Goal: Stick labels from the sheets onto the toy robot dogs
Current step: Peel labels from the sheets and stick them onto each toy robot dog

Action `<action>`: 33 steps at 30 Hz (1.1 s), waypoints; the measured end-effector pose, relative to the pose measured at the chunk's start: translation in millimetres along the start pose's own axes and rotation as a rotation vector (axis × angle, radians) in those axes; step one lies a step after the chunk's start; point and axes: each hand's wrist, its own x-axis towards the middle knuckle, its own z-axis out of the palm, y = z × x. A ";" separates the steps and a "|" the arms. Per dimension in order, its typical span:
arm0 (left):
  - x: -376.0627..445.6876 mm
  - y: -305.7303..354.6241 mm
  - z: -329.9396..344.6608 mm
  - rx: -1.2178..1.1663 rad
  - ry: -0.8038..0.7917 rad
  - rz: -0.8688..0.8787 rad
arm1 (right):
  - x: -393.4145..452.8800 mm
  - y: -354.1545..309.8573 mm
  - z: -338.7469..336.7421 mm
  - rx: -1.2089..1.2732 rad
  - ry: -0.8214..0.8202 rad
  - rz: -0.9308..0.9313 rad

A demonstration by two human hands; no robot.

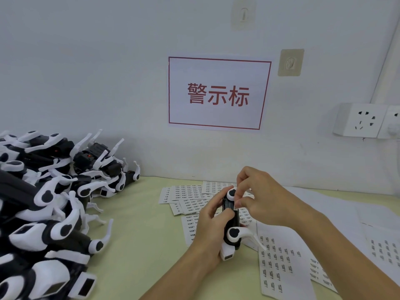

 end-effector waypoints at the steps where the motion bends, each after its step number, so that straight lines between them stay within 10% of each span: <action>1: -0.2 0.2 0.0 0.002 -0.002 0.002 | -0.1 0.1 0.0 -0.001 0.003 -0.002; 33: -1.5 -2.1 2.5 0.112 0.024 0.079 | -3.6 -6.0 -2.0 -0.112 0.056 -0.002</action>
